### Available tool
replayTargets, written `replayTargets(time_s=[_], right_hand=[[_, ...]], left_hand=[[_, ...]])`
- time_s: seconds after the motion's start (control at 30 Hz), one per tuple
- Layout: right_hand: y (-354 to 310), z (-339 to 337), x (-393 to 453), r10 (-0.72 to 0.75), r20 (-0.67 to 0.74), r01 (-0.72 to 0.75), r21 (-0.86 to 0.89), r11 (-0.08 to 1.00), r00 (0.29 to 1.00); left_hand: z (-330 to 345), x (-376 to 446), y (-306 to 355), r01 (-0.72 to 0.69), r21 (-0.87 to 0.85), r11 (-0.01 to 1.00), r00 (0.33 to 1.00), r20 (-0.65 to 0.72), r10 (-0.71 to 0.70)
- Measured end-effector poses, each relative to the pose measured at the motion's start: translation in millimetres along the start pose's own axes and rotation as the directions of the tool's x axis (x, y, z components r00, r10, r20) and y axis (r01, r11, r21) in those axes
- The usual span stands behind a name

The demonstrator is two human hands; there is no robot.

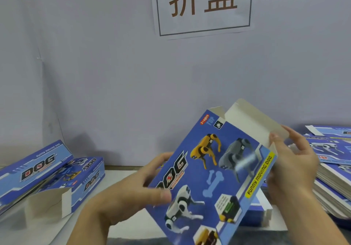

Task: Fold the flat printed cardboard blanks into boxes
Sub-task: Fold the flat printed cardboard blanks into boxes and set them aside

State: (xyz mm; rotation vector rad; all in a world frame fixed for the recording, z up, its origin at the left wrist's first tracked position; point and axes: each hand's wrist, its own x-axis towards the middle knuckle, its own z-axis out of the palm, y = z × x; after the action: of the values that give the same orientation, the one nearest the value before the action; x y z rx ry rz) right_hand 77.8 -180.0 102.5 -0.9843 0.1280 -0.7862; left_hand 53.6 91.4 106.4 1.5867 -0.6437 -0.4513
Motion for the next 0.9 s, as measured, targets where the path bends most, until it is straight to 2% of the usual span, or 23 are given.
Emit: replayTargets(time_s=[0.03,0.1,0.13,0.17,0.2,0.23,0.27,0.33,0.37,0.4,0.43,0.47,0.5,0.57,0.6,0.63,0.67,0.73,0.8,0.83,0.9], right_hand=[[-0.3,-0.4,0.7,0.011,-0.017,-0.010,0.032,0.999,1.000],[-0.2,-0.8,0.3,0.104,-0.022,-0.098,0.182,0.978,0.994],[-0.1,-1.3,-0.1,0.178,0.055,-0.187,0.305,0.934,0.982],[-0.3,-0.8,-2.7,0.229,0.200,-0.299,0.485,0.821,0.953],[-0.1,-0.8,-4.4,0.265,0.330,-0.421,0.635,0.648,0.906],[0.4,-1.8,-5.2,0.289,0.396,-0.490,0.681,0.545,0.872],[4.5,-6.2,-2.1,0.348,0.354,-0.494,0.691,0.529,0.868],[14.7,-11.3,7.3,0.436,0.108,-0.416,0.567,0.711,0.893],[17.2,-13.4,7.7,0.448,0.088,-0.420,0.544,0.726,0.889],[20.7,-14.7,9.0,0.457,0.089,-0.431,0.528,0.732,0.885],[24.5,-16.8,8.9,0.471,0.090,-0.451,0.490,0.746,0.878],[27.1,-17.3,8.3,0.490,0.075,-0.470,0.437,0.767,0.869],[28.3,-17.5,6.6,0.501,0.071,-0.486,0.390,0.782,0.863],[30.6,-17.9,2.9,0.503,0.079,-0.498,0.331,0.801,0.861],[31.4,-17.7,1.8,0.500,0.080,-0.498,0.309,0.810,0.863],[32.3,-16.9,0.7,0.500,0.085,-0.503,0.280,0.818,0.862],[33.8,-15.8,0.5,0.502,0.095,-0.510,0.234,0.828,0.859],[37.2,-13.8,0.5,0.487,0.108,-0.496,0.080,0.865,0.867],[39.7,-11.2,-1.8,0.444,0.150,-0.424,-0.151,0.893,0.883],[40.6,-9.1,-3.8,0.405,0.187,-0.347,-0.280,0.895,0.895],[46.8,-4.1,-7.8,0.302,0.307,-0.112,-0.511,0.852,0.903]], left_hand=[[-4.9,-5.2,-4.3,0.009,0.011,1.000,0.995,0.099,-0.010],[-8.4,-10.3,-11.9,0.000,0.004,1.000,0.999,0.054,-0.001],[-6.6,-7.7,-12.7,-0.015,0.001,1.000,1.000,-0.004,0.015],[-7.4,-6.5,-14.7,-0.030,-0.013,0.999,0.999,-0.033,0.029],[-7.9,-6.5,-13.9,-0.027,-0.012,1.000,0.999,-0.032,0.027],[-11.4,-7.7,-15.5,-0.016,-0.030,0.999,1.000,0.001,0.016],[-13.6,-8.7,-16.1,0.006,-0.033,0.999,0.998,0.061,-0.004],[-14.2,-10.3,-14.0,0.015,0.008,1.000,0.982,0.187,-0.016],[-13.0,-9.3,-13.5,-0.006,0.030,1.000,0.980,0.198,0.000],[-10.5,-6.4,-13.3,-0.056,0.036,0.998,0.984,0.174,0.049],[-5.8,-1.5,-11.6,-0.158,0.035,0.987,0.986,0.065,0.155],[-4.2,3.0,-11.3,-0.289,0.018,0.957,0.949,-0.123,0.289],[-5.5,6.4,-9.4,-0.428,-0.033,0.903,0.852,-0.347,0.391],[-16.5,7.8,-5.5,-0.662,-0.140,0.737,0.610,-0.671,0.421],[-22.3,5.8,-4.0,-0.723,-0.138,0.677,0.512,-0.764,0.392],[-26.9,2.9,-3.0,-0.748,-0.119,0.653,0.450,-0.815,0.366],[-29.3,2.0,-4.5,-0.746,-0.106,0.658,0.422,-0.838,0.344],[-27.7,7.2,-10.8,-0.681,-0.129,0.721,0.452,-0.848,0.275],[-18.8,19.1,-20.8,-0.551,-0.137,0.823,0.541,-0.810,0.228],[-14.3,26.0,-26.8,-0.450,-0.093,0.888,0.587,-0.781,0.215],[-7.9,37.0,-39.7,-0.143,0.144,0.979,0.660,-0.724,0.203]])
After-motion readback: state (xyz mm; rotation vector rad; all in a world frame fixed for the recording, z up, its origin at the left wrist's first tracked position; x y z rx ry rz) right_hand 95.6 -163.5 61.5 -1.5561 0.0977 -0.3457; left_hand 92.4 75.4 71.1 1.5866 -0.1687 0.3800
